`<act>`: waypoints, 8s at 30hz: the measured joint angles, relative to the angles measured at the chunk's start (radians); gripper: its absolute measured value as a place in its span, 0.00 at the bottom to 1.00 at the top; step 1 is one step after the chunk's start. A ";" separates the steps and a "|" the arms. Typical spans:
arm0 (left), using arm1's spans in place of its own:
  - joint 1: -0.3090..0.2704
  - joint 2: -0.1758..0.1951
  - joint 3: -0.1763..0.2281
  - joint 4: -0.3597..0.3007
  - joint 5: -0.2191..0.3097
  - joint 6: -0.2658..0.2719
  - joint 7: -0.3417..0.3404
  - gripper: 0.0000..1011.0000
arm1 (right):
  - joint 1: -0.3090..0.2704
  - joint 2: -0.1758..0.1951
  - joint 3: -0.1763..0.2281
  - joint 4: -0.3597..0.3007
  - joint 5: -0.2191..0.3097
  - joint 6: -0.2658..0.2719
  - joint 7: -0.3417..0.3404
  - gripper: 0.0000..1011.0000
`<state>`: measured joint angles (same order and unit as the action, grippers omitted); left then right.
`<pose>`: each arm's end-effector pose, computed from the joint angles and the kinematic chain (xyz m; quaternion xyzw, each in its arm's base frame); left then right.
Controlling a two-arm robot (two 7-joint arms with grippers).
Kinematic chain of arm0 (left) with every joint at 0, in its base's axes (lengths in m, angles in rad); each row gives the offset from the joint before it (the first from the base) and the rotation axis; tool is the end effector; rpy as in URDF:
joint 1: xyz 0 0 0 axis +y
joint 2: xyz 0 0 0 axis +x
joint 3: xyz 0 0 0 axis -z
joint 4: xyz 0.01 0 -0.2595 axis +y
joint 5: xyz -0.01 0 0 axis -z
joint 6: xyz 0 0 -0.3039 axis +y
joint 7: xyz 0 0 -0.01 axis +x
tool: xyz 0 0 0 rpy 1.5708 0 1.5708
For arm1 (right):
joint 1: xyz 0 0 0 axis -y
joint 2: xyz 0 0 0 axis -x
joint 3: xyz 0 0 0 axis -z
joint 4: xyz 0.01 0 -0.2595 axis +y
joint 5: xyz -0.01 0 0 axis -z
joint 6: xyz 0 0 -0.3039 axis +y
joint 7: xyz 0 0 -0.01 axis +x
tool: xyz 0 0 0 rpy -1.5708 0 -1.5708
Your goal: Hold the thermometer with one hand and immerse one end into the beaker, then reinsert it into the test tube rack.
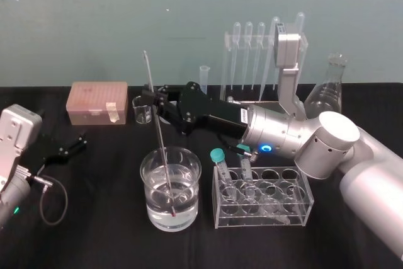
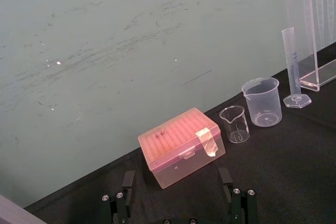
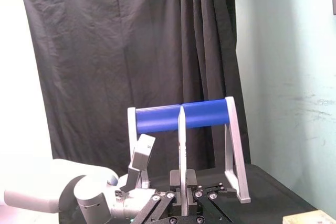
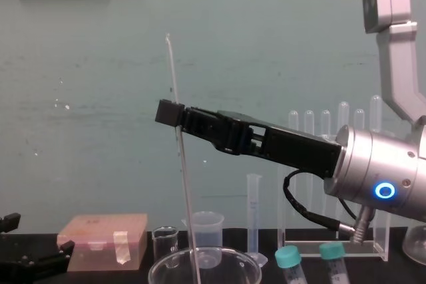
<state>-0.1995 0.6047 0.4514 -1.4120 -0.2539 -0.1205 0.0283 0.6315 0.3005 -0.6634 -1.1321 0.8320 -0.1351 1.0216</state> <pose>0.3485 0.0666 -0.2767 0.1415 -0.1325 0.5799 0.7913 0.4423 0.0513 -0.2163 0.1307 0.0152 -0.0751 0.9885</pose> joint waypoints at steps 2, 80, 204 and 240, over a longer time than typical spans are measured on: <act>0.000 0.000 0.000 0.000 0.000 0.000 0.000 1.00 | -0.001 0.001 0.000 -0.001 0.000 0.001 0.000 0.06; 0.000 0.000 0.000 0.000 0.000 0.000 0.000 1.00 | -0.010 0.022 -0.003 -0.036 -0.012 -0.001 0.006 0.06; 0.000 0.000 0.000 0.000 0.000 0.000 0.000 1.00 | -0.017 0.297 0.218 -0.419 0.123 0.092 -0.261 0.06; 0.000 0.000 0.000 0.000 0.000 0.000 0.000 1.00 | -0.335 0.358 0.335 -0.476 0.065 0.052 -0.358 0.06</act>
<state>-0.1995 0.6047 0.4514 -1.4120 -0.2539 -0.1205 0.0283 0.2964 0.6587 -0.3282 -1.6083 0.8975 -0.0831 0.6640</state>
